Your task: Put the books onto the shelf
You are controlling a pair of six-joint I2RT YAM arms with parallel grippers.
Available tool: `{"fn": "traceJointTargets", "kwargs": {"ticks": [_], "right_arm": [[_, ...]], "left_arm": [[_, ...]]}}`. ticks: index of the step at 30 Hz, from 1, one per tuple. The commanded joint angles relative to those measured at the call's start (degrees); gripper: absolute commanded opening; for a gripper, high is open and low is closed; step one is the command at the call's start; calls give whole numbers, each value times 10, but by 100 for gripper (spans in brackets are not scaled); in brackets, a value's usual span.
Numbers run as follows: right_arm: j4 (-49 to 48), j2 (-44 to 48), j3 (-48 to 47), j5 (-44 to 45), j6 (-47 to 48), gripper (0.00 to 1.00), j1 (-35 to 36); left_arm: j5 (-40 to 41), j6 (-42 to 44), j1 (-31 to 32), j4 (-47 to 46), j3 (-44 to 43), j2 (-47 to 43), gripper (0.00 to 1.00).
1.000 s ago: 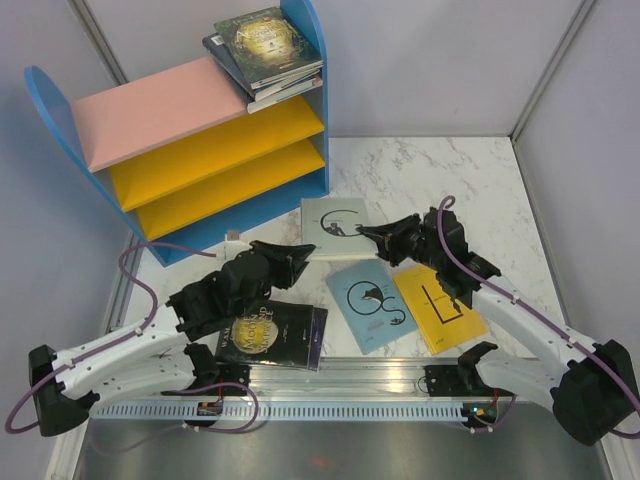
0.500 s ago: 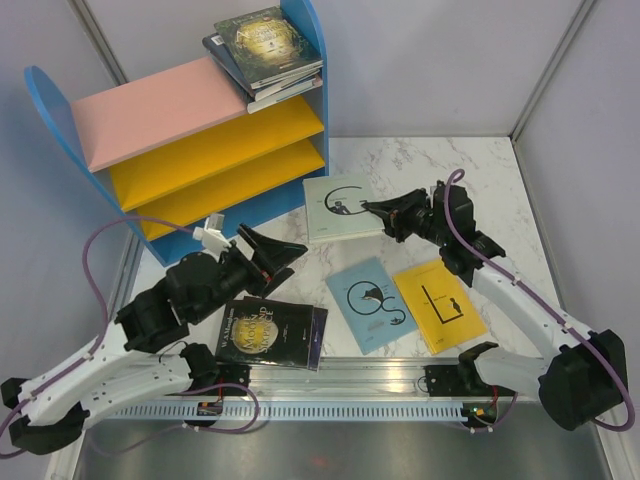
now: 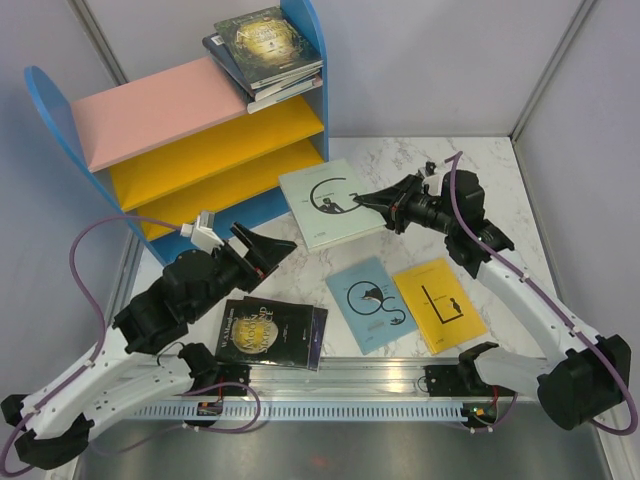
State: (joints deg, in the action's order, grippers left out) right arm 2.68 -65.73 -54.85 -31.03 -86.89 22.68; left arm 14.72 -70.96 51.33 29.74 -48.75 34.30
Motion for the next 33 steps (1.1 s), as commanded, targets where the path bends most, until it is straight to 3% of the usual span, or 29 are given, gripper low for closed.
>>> {"fn": "traceJointTargets", "kwargs": {"ticks": [1, 11, 16, 19, 20, 23, 29, 31, 32, 33], "right_arm": [[-91, 20, -41, -69, -12, 0, 1], [-100, 32, -26, -89, -20, 0, 1], [-211, 11, -25, -133, -92, 0, 2], [-249, -7, -25, -153, -105, 0, 2], [-257, -13, -23, -162, -108, 0, 2], [-280, -28, -17, -172, -115, 0, 6], [-297, -57, -23, -180, -112, 0, 21], [-301, -66, -28, -179, -109, 0, 23], [-300, -74, -31, -179, -108, 0, 23], [-300, -77, -32, -178, -107, 0, 24]], "left_arm": [[-37, 47, -37, -86, -10, 9, 100], [-104, 54, -76, -180, -17, 51, 100], [-145, 35, -105, -229, -2, 100, 99], [-188, 7, -141, -280, 11, 128, 87], [-209, 0, -152, -293, 14, 138, 70], [-259, -11, -192, -332, 9, 175, 49], [-309, -12, -216, -387, -10, 225, 52], [-322, -8, -216, -389, -17, 235, 46], [-332, -6, -216, -390, -20, 244, 18], [-334, -6, -216, -390, -21, 245, 3]]}}
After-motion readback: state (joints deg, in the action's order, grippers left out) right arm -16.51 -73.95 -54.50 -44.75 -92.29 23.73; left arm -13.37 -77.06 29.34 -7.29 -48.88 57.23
